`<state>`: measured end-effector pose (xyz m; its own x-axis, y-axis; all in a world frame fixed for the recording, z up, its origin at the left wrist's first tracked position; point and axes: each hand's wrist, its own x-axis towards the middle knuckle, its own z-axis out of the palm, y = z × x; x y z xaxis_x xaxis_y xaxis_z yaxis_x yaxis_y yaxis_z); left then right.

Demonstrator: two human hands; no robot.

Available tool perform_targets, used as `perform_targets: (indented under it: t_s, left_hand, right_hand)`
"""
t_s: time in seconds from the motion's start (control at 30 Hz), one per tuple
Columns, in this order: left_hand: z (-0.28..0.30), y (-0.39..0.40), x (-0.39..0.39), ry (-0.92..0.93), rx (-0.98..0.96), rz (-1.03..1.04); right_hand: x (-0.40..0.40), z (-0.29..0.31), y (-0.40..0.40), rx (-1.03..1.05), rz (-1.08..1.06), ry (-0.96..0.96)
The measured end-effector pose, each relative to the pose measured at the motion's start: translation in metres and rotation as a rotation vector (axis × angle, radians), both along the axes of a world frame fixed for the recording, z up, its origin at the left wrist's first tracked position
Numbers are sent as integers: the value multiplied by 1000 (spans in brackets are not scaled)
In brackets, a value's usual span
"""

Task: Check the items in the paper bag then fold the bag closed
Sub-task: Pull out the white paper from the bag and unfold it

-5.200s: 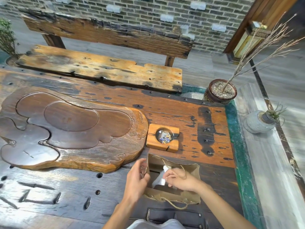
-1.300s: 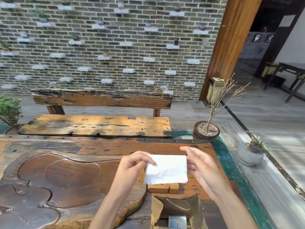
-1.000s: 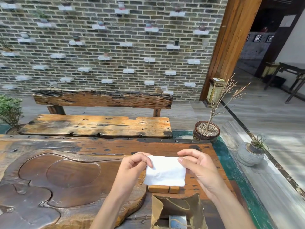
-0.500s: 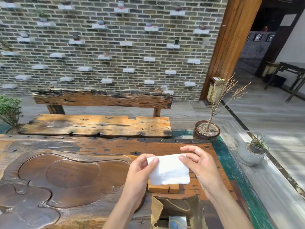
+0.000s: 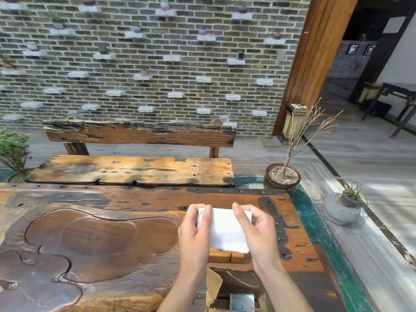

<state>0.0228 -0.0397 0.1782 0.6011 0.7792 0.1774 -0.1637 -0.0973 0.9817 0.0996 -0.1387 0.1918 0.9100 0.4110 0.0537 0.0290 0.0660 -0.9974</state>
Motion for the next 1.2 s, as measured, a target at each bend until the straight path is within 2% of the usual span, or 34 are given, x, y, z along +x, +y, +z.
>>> perform_targets:
  t_s: [0.17,0.4,0.5,0.6,0.67,0.73,1.0,1.1,1.2]
  left_hand:
    - [2,-2,2,-28,88,112]
    - [4,4,4,-34,58,81]
    - [12,14,3,-7,87,-111]
    - [22,26,3,59,159,-366]
    - [27,32,6,98,182,-463]
    - [30,35,10,80,93,-501]
    - [2,9,4,-107,-472,-440]
    - [-3,-7,3,-111,-536,-315]
    - [-7,-12,2,-89,-486,-239]
  right_hand:
    - [-4,2,2,-33,-90,-176]
    - [-2,2,-3,-88,-113,-297]
    - [5,-1,-10,-60,11,-232]
    - [11,3,-19,-69,272,-157]
    - [11,3,-21,-95,413,-122]
    - [7,1,-21,-84,404,-102]
    - [-10,-5,-16,20,66,-22]
    - [-17,-7,-16,11,24,-11]
    - [-20,-7,-19,36,58,42]
